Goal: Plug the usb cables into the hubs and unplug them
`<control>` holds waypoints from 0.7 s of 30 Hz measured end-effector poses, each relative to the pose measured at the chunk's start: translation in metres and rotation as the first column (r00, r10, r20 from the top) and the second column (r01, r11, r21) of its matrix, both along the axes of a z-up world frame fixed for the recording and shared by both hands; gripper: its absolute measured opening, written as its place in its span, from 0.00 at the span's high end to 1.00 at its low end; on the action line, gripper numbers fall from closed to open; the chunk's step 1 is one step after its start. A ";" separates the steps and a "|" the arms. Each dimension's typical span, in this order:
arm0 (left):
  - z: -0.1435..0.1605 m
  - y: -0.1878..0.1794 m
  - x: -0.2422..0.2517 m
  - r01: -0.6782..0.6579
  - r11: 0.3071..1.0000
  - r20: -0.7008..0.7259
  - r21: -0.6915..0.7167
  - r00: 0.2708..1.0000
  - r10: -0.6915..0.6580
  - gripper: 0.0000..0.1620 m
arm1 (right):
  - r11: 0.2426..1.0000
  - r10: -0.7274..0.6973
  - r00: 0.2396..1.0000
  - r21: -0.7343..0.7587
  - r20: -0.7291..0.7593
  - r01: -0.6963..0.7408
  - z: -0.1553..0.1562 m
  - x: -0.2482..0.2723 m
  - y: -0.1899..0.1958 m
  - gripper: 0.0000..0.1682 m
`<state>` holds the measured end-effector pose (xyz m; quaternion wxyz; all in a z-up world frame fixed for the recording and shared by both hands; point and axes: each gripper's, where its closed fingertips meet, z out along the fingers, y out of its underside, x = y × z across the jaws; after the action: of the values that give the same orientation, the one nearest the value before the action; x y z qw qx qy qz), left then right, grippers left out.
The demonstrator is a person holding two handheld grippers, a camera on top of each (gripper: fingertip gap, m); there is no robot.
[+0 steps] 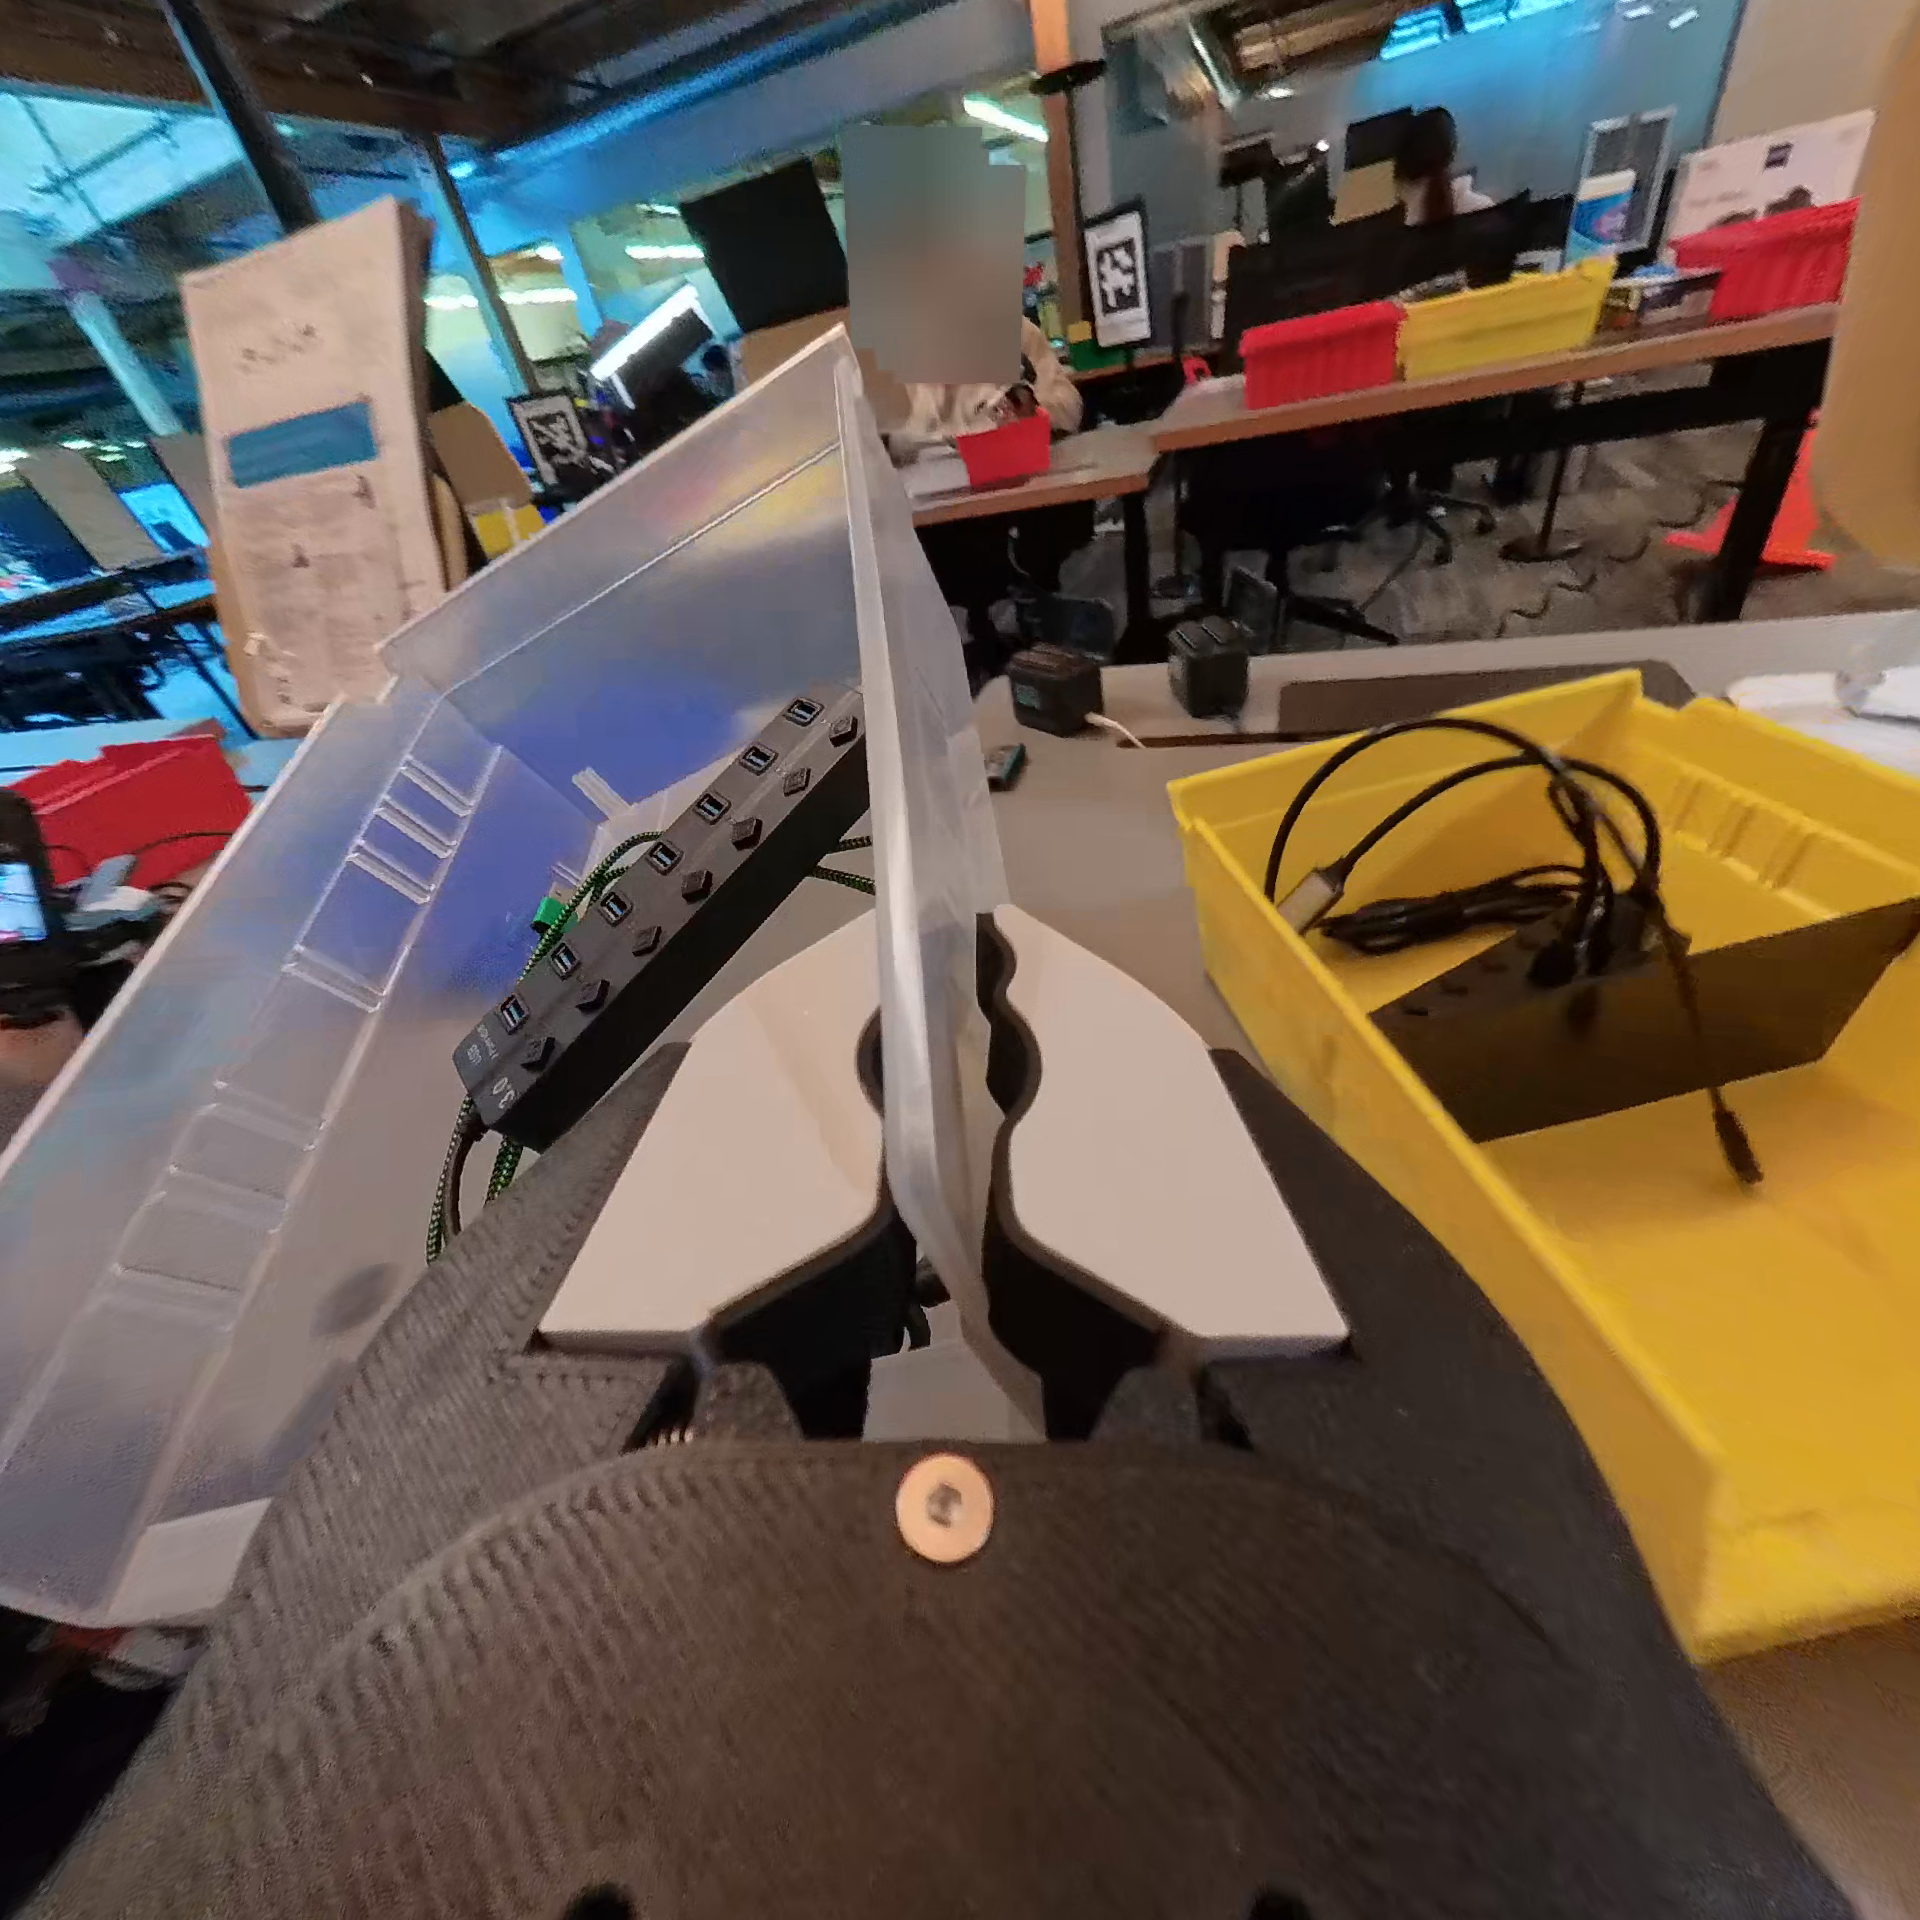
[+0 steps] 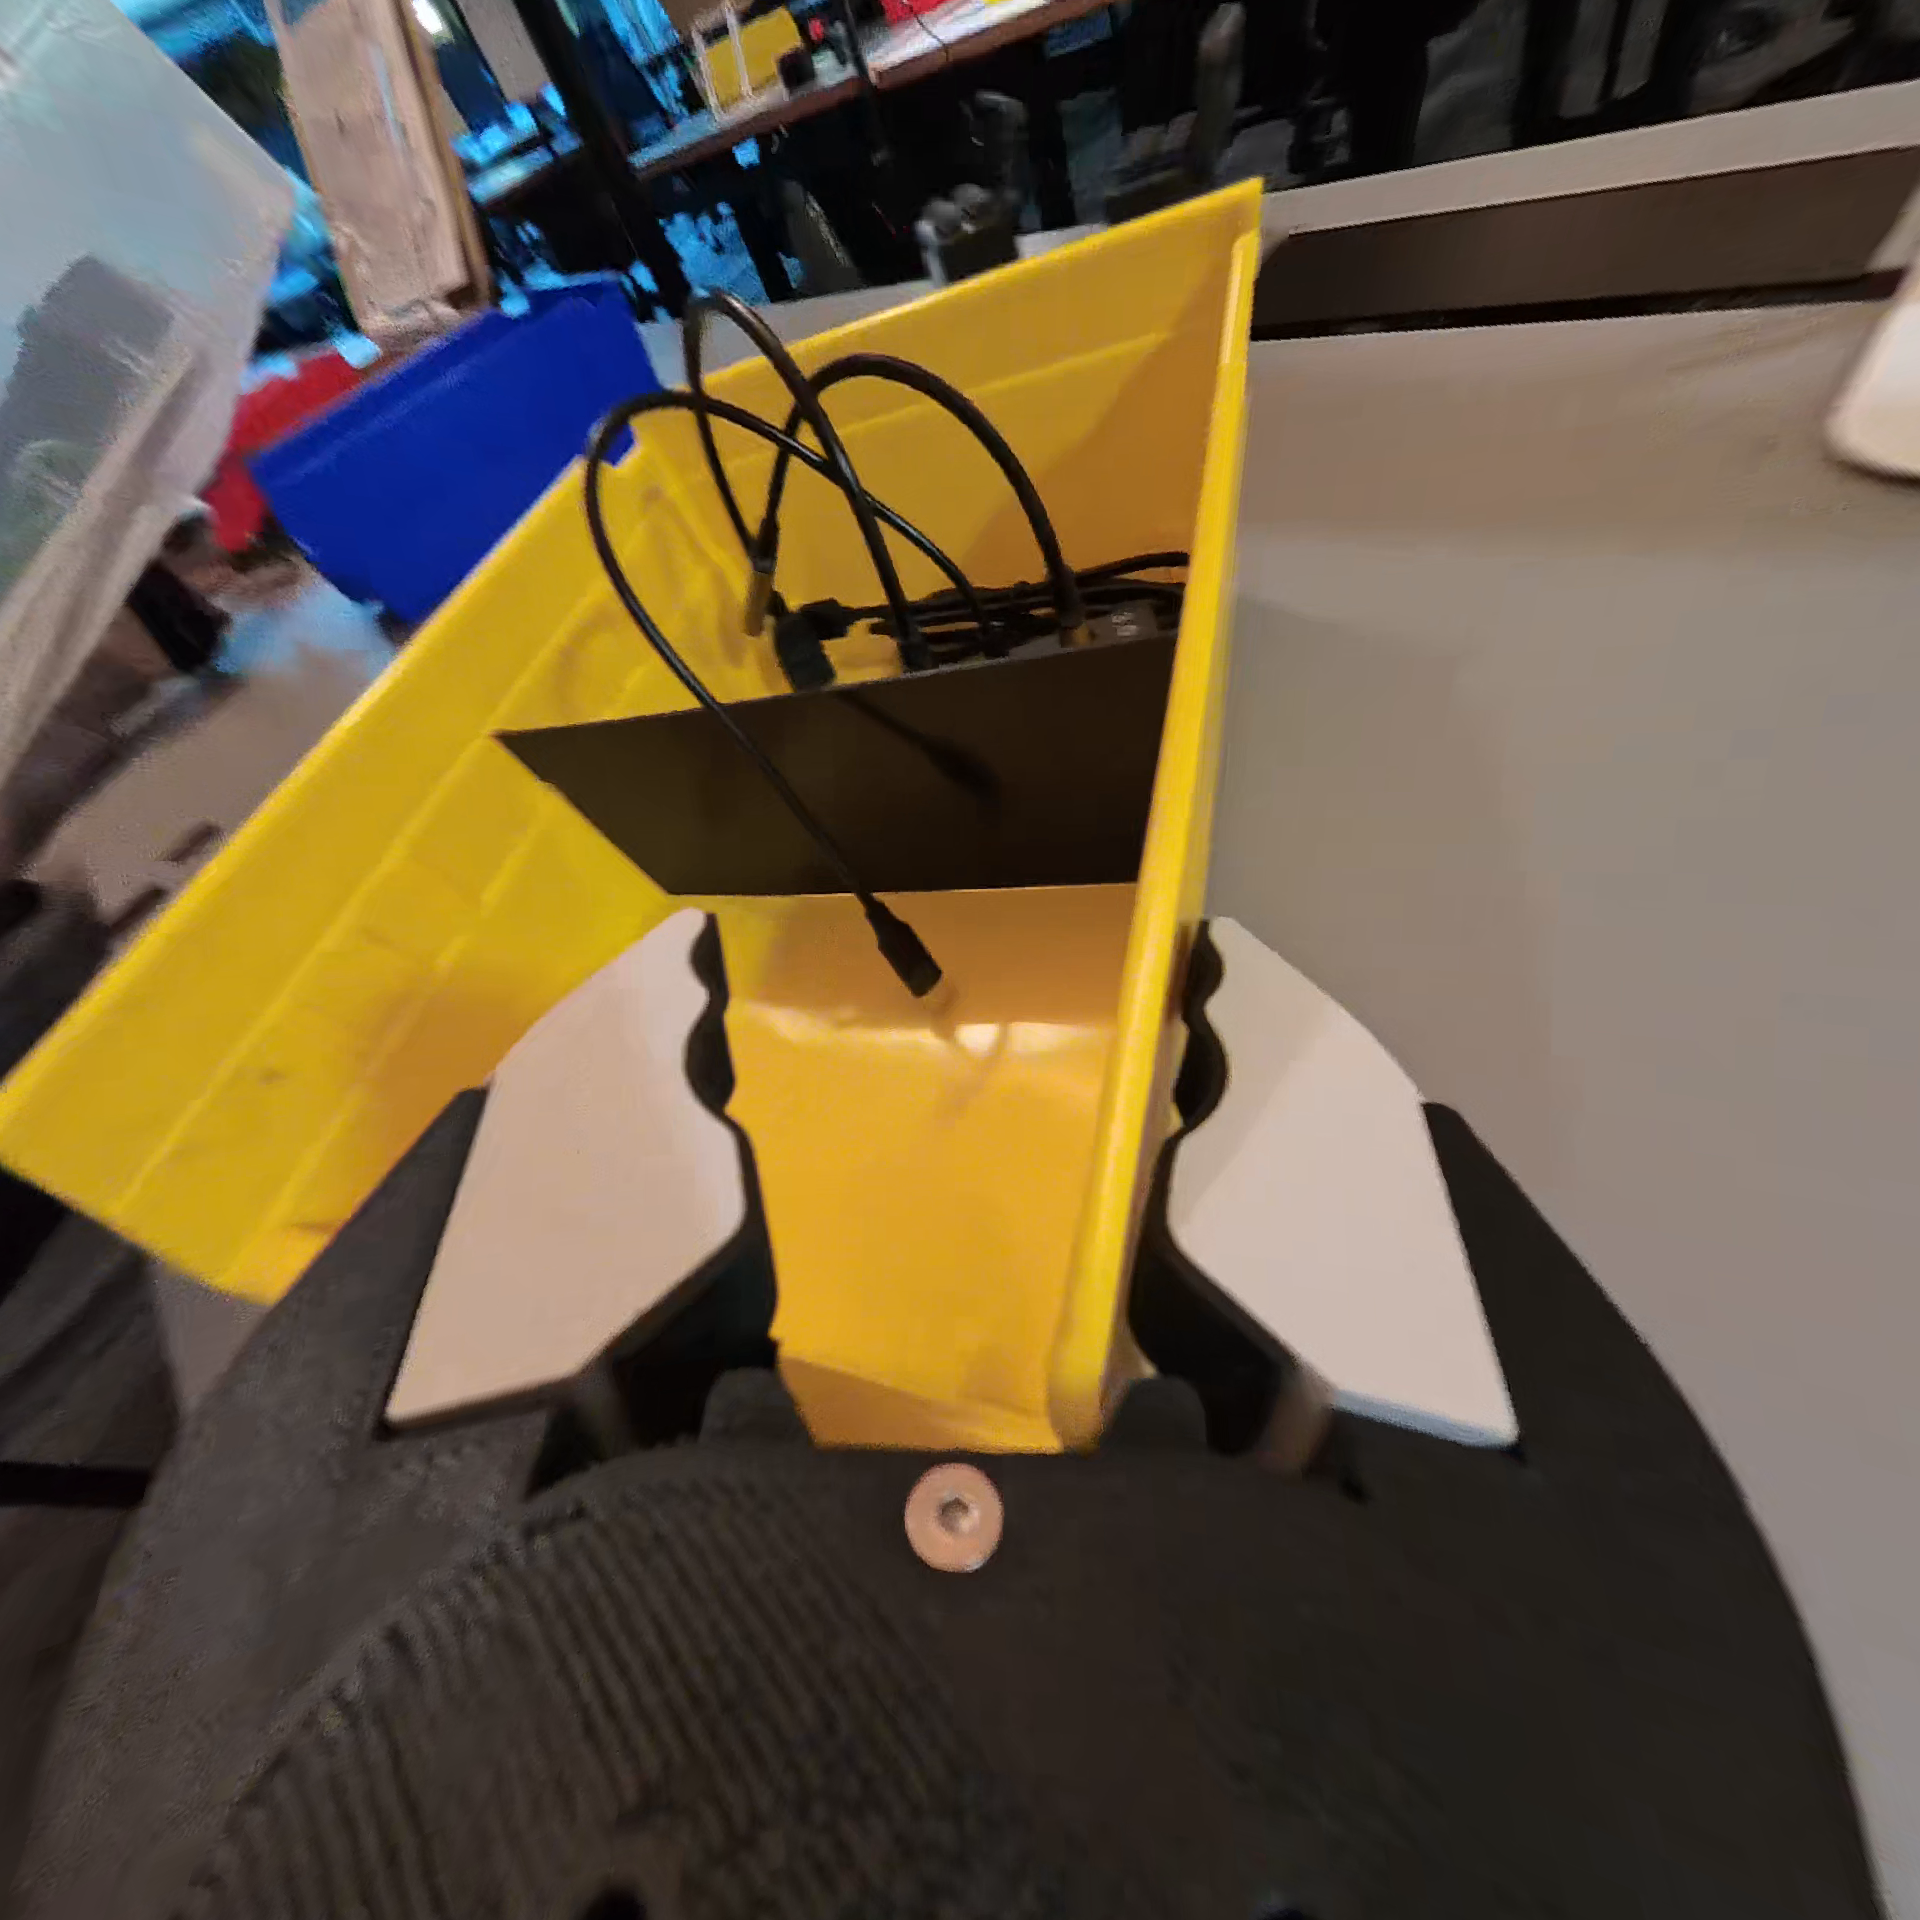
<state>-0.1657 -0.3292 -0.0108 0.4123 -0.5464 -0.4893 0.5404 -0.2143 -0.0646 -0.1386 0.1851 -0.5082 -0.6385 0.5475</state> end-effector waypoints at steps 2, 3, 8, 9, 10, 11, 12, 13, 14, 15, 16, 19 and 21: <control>0.013 -0.012 0.007 -0.022 1.000 -0.026 -0.004 0.999 0.022 0.94 | 0.998 0.044 0.999 -0.051 0.003 -0.044 0.002 0.008 -0.031 0.43; 0.019 -0.016 0.010 -0.029 1.000 -0.038 -0.006 0.999 0.029 0.94 | 0.996 0.080 0.997 -0.050 0.009 -0.080 0.001 0.015 -0.044 0.42; 0.038 -0.029 0.018 -0.049 0.999 -0.063 -0.024 0.997 0.047 0.94 | 0.982 0.142 0.990 -0.123 -0.025 -0.144 0.005 0.057 -0.075 0.55; 0.040 -0.030 0.019 -0.052 0.998 -0.060 -0.026 0.997 0.051 0.94 | 0.977 0.133 0.991 -0.165 -0.021 -0.135 0.007 0.060 -0.081 0.56; 0.041 -0.029 0.019 -0.053 0.998 -0.059 -0.026 0.997 0.051 0.94 | 0.974 0.129 0.992 -0.187 -0.007 -0.128 0.007 0.061 -0.088 0.56; 0.042 -0.027 0.020 -0.047 0.999 -0.058 -0.023 0.997 0.046 0.94 | 0.969 0.152 0.988 -0.195 -0.003 -0.150 0.006 0.062 -0.099 0.56; 0.043 -0.025 0.020 -0.037 0.999 -0.057 -0.022 0.998 0.035 0.94 | 0.968 0.176 0.984 -0.183 -0.004 -0.174 0.005 0.063 -0.110 0.56; 0.045 -0.022 0.021 -0.024 1.000 -0.055 -0.020 0.998 0.022 0.94 | 0.967 0.196 0.981 -0.162 -0.008 -0.195 0.005 0.063 -0.121 0.56; 0.046 -0.019 0.022 -0.008 1.000 -0.055 -0.013 0.998 0.008 0.94 | 0.966 0.217 0.976 -0.142 -0.011 -0.216 0.005 0.062 -0.132 0.57; 0.048 -0.015 0.023 0.008 1.000 -0.058 -0.005 0.998 -0.008 0.94 | 0.963 0.239 0.971 -0.126 -0.003 -0.238 0.004 0.060 -0.141 0.56; 0.051 -0.010 0.025 0.024 1.000 -0.064 0.006 0.998 -0.024 0.94 | 0.960 0.258 0.966 -0.115 0.012 -0.255 0.004 0.057 -0.149 0.56; 0.057 0.005 0.027 0.068 0.998 -0.074 0.003 0.995 -0.068 0.94 | 0.956 0.283 0.959 -0.090 0.035 -0.279 0.003 0.044 -0.160 0.56; 0.058 0.017 0.027 0.091 0.996 -0.078 -0.022 0.993 -0.092 0.94 | 0.951 0.300 0.953 -0.083 0.039 -0.297 0.003 0.038 -0.160 0.59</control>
<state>-0.1388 -0.3117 0.0471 0.4505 -0.5504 -0.4421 0.5464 -0.1767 -0.2246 -0.1356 0.0644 -0.4263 -0.6913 0.5798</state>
